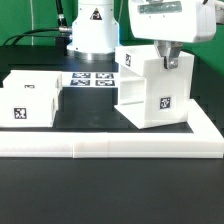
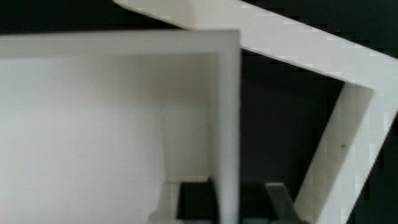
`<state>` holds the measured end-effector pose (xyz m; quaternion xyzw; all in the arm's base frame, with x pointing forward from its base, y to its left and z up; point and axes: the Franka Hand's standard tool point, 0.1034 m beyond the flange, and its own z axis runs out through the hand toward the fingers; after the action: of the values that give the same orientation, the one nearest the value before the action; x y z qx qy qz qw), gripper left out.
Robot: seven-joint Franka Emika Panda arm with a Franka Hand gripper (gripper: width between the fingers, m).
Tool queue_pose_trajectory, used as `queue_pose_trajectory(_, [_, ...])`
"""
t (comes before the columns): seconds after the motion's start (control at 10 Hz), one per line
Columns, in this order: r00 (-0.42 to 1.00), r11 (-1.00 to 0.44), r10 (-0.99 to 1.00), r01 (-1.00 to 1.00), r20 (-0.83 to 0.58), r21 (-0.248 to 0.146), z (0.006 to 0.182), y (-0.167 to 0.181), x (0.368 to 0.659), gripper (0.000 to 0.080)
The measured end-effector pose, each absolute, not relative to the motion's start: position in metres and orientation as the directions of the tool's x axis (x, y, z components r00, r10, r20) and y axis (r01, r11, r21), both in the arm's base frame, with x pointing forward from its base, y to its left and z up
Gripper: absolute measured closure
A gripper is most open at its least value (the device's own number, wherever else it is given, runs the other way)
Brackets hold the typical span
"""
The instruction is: Assemble drawer
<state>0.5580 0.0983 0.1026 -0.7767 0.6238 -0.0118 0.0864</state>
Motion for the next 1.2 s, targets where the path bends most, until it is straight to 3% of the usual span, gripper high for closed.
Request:
queue_pose_trajectory(0.3, [0.132,-0.114,-0.984,-0.983,-0.121,-0.146,0.101,0.097,0.579,0.0757])
queue_pose_trajectory(0.8, [0.028,-0.006,-0.99,-0.987,-0.14,-0.159,0.102,0.094,0.646,0.0757])
queue_pose_trajectory(1.2, [0.018,-0.001,-0.989,-0.993,-0.149,-0.118,0.102,0.094,0.649,0.0755])
